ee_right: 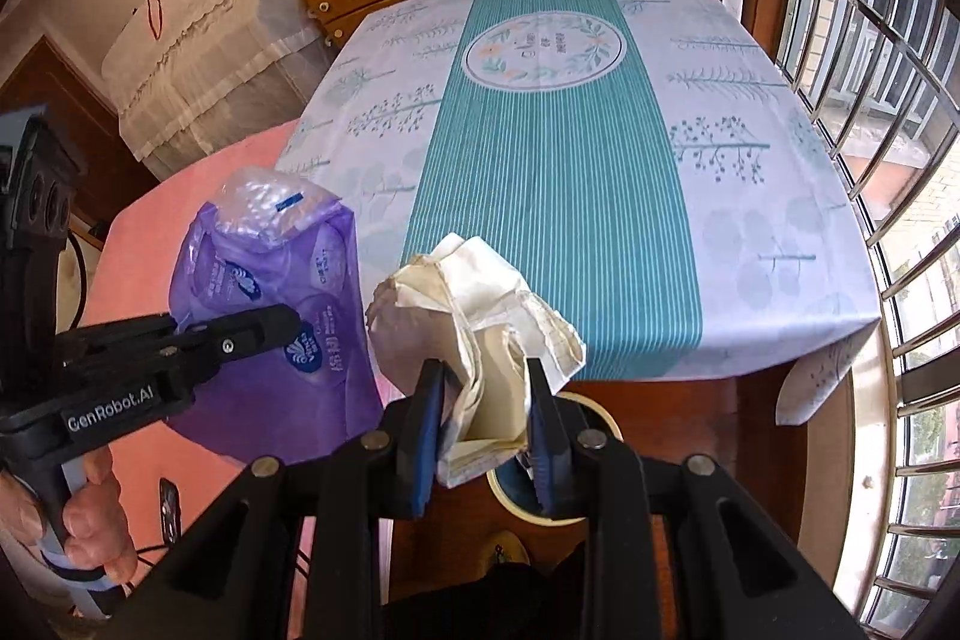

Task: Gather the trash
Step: 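Carry the purple bag and white tissue down over the bin with both tools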

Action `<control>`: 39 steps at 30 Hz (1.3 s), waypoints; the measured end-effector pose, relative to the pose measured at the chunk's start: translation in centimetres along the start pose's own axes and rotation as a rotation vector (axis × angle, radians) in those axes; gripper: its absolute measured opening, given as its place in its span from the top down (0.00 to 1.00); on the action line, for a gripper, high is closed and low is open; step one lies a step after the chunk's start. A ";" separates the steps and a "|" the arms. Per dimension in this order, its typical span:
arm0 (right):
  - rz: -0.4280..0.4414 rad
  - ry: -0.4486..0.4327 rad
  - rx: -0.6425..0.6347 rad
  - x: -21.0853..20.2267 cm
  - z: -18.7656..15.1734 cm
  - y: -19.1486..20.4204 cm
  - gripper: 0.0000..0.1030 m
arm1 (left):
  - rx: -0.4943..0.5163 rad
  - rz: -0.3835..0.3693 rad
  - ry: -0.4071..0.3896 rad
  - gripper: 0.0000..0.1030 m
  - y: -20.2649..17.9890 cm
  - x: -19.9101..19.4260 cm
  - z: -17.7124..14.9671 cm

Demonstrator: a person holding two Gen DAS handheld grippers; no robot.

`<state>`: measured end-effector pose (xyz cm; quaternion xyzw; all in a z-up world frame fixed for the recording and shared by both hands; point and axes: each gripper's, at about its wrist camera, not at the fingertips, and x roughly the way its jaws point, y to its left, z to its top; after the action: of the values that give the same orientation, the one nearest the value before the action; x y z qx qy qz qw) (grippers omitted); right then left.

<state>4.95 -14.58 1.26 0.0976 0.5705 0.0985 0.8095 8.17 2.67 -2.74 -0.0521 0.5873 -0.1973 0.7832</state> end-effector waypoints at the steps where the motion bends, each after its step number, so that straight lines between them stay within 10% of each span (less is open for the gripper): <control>1: -0.001 0.017 -0.005 0.1 -0.9 0.2 0.75 | -0.001 0.000 0.009 0.93 0.0 0.0 -0.6; 22: 0.021 0.179 0.042 2.2 -10.0 -4.9 0.75 | -0.039 0.098 0.087 0.93 -4.3 4.9 -10.6; 39: -0.025 0.344 0.192 14.1 -16.3 -12.4 0.74 | -0.078 0.200 0.190 0.93 -2.9 19.2 -15.6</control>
<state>-5.14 -21.94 -20.24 0.1491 0.7084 0.0489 0.6881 -2.75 -4.75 -23.88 -0.0049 0.6685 -0.0992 0.7371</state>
